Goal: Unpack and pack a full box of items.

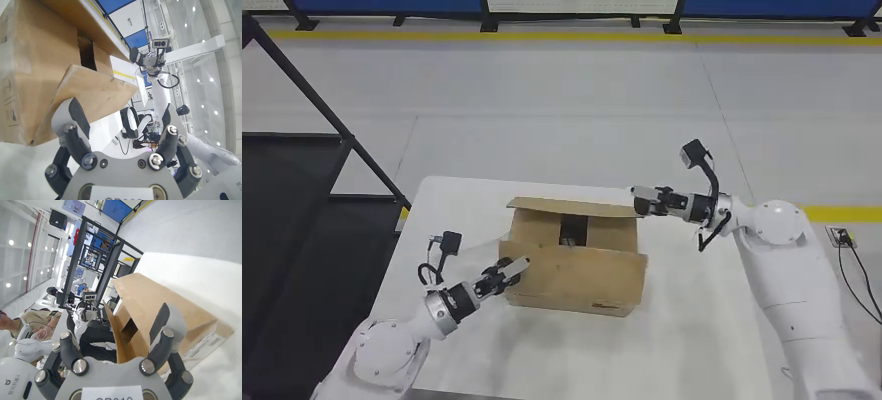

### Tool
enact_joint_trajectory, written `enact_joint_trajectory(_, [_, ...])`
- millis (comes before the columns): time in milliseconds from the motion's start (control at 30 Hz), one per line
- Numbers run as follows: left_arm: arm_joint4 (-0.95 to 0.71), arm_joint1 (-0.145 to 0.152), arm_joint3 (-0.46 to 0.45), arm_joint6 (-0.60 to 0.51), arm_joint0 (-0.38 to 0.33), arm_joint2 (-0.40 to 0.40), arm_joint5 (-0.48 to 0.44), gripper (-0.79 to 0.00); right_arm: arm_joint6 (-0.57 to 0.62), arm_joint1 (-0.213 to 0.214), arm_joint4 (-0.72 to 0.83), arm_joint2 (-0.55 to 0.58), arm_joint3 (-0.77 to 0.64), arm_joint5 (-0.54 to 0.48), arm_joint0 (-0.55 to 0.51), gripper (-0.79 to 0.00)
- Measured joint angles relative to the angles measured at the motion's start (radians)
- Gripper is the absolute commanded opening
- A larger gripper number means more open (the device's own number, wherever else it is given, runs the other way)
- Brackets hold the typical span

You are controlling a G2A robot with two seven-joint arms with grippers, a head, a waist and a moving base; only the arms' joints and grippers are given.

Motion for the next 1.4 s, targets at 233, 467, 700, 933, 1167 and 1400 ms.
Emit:
enact_joint_trajectory(233, [0.033, -0.013, 0.047, 0.031, -0.071, 0.063, 0.017, 0.000, 0.020, -0.001, -0.001, -0.056, -0.065, 0.194, -0.023, 0.000])
enact_joint_trajectory(467, [0.063, -0.024, 0.096, 0.050, -0.125, 0.111, 0.026, 0.000, 0.035, -0.005, 0.092, -0.082, -0.067, 0.273, -0.033, 0.000])
enact_joint_trajectory(700, [0.067, -0.034, 0.132, 0.063, -0.163, 0.140, 0.022, 0.000, 0.007, -0.011, 0.116, -0.124, -0.048, 0.311, -0.043, 0.000])
enact_joint_trajectory(933, [0.037, -0.034, 0.099, 0.096, -0.141, 0.099, -0.013, 0.000, -0.008, -0.010, 0.148, -0.132, -0.025, 0.238, -0.080, 0.000])
enact_joint_trajectory(1167, [-0.065, -0.013, 0.049, 0.145, -0.006, -0.096, -0.055, 0.000, -0.083, -0.001, 0.115, -0.124, -0.072, 0.172, -0.131, 0.000])
enact_joint_trajectory(1400, [-0.178, 0.004, 0.061, 0.151, 0.188, -0.323, -0.099, 0.000, -0.166, 0.004, 0.048, -0.134, -0.104, 0.173, -0.146, 0.000])
